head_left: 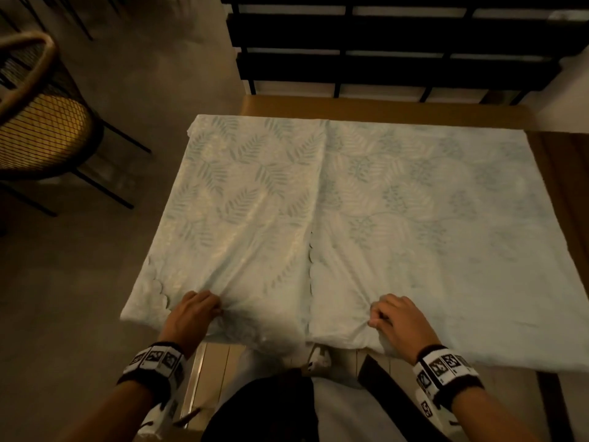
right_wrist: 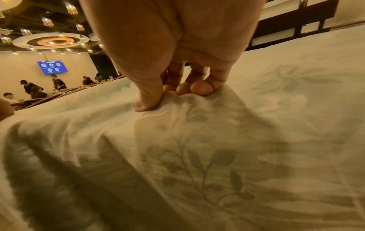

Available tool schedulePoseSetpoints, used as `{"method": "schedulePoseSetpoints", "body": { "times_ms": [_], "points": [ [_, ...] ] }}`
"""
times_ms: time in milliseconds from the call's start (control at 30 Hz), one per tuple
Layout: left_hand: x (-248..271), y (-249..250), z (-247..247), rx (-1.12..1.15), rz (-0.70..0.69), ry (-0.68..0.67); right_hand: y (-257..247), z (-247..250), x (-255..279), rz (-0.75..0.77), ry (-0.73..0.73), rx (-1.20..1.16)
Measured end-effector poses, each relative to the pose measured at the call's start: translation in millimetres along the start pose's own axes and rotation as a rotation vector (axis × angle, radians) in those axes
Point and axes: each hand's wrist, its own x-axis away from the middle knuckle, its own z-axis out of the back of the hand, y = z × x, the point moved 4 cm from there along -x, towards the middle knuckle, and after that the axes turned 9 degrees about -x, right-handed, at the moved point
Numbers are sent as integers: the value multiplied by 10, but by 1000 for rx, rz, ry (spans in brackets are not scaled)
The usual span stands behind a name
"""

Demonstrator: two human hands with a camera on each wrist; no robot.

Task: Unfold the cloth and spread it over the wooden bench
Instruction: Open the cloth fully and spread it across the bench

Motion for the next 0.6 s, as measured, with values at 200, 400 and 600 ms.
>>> {"method": "schedulePoseSetpoints", "body": {
  "times_ms": [200, 400, 600],
  "points": [
    [59, -81, 83, 18, 60, -123, -20, 49, 28, -54, -37, 1],
    [-351, -128, 332, 31, 23, -386, -74, 148, -250, -174, -274, 29],
    [-2061, -649, 975, 137, 18, -131, -324, 910, -1584, -227, 10, -43]
  ]
}}
